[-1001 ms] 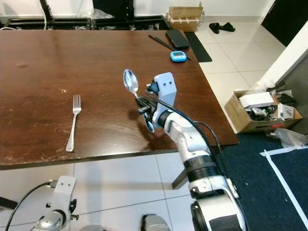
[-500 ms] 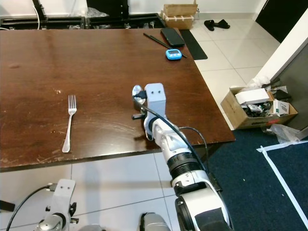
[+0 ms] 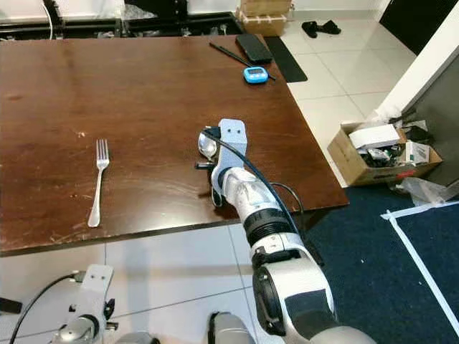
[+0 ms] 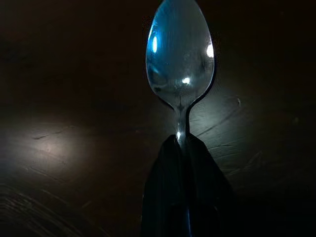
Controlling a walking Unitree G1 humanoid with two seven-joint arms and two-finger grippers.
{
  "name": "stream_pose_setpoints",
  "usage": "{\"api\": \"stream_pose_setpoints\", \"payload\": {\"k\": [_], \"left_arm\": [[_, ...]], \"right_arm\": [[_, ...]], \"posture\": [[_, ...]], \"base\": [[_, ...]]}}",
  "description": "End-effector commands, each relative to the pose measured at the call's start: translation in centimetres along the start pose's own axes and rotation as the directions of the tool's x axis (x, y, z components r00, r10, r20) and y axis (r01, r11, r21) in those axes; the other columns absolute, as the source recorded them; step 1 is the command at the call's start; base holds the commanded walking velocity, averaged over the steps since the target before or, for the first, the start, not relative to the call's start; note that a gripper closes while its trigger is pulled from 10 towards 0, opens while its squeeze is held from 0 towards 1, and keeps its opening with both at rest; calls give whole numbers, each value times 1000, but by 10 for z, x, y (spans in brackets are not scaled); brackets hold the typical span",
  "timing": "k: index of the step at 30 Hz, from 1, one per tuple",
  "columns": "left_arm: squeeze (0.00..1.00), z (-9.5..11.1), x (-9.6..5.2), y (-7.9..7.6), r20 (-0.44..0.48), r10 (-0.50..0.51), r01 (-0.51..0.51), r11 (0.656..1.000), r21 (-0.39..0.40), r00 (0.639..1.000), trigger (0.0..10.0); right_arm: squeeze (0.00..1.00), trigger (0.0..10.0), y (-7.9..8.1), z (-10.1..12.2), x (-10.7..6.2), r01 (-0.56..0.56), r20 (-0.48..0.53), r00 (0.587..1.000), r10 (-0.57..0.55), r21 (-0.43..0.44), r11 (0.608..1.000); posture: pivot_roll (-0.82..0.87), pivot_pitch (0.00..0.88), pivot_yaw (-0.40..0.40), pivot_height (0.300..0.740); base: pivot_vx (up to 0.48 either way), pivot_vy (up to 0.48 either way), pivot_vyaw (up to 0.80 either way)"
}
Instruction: Setting the table
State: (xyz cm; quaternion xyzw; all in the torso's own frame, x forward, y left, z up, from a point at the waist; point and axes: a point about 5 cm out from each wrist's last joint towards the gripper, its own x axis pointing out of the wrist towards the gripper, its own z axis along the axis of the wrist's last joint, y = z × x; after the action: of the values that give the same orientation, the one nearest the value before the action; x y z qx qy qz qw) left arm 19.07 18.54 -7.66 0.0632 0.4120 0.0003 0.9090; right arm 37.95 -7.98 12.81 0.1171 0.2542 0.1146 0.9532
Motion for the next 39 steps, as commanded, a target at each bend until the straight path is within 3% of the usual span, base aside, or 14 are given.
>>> {"api": "stream_pose_setpoints", "payload": {"k": [1, 19, 20, 21, 22, 26, 27, 33, 39], "left_arm": [[0, -7, -2, 1, -28, 3, -3, 1000, -14, 1000, 10000], [0, -5, -1, 4, -24, 3, -3, 1000, -5, 1000, 10000], [0, -4, -1, 4, -23, 3, -3, 1000, -5, 1000, 10000], [0, -4, -1, 4, -23, 3, -3, 1000, -5, 1000, 10000], [0, -4, -1, 3, -23, 3, -3, 1000, -5, 1000, 10000], [0, -5, -1, 3, -23, 2, -2, 1000, -5, 1000, 10000], [0, -5, -1, 3, -23, 2, -2, 1000, -6, 1000, 10000], [0, -5, -1, 3, -23, 2, -2, 1000, -8, 1000, 10000], [0, -2, 0, 5, -21, 1, -1, 1000, -12, 1000, 10000]], "right_arm": [[0, 10000, 1, -6, 1, 6, -41, 999, -4, 45, 999], [0, 10000, 5, -12, 3, -9, -88, 996, 19, 113, 994], [506, 10000, 5, -11, 3, -10, -92, 996, 20, 115, 993], [506, 10000, 5, -11, 3, -10, -92, 996, 20, 115, 993], [1000, 10000, 5, -11, 3, -10, -96, 995, 21, 114, 993], [973, 10000, 6, -9, 3, -14, -95, 995, 25, 115, 993], [0, 10000, 7, -7, 3, -15, -90, 996, 26, 118, 993], [0, 10000, 9, 1, 2, -27, -73, 997, 36, 127, 992], [0, 10000, 15, 29, -12, -95, -66, 992, 110, 194, 976]], "posture": [[33, 117, -14, 740], [37, 110, -9, 740], [37, 110, -9, 740], [37, 110, -9, 740], [37, 110, -10, 740], [37, 108, -12, 740], [39, 107, -13, 740], [39, 105, -11, 740], [42, 95, -9, 740]], "base": [[0, 0, 0], [0, 0, 0], [0, 0, 0], [0, 0, 0], [0, 0, 0], [0, 0, 0], [0, 0, 0], [0, 0, 0], [0, 0, 0]]}}
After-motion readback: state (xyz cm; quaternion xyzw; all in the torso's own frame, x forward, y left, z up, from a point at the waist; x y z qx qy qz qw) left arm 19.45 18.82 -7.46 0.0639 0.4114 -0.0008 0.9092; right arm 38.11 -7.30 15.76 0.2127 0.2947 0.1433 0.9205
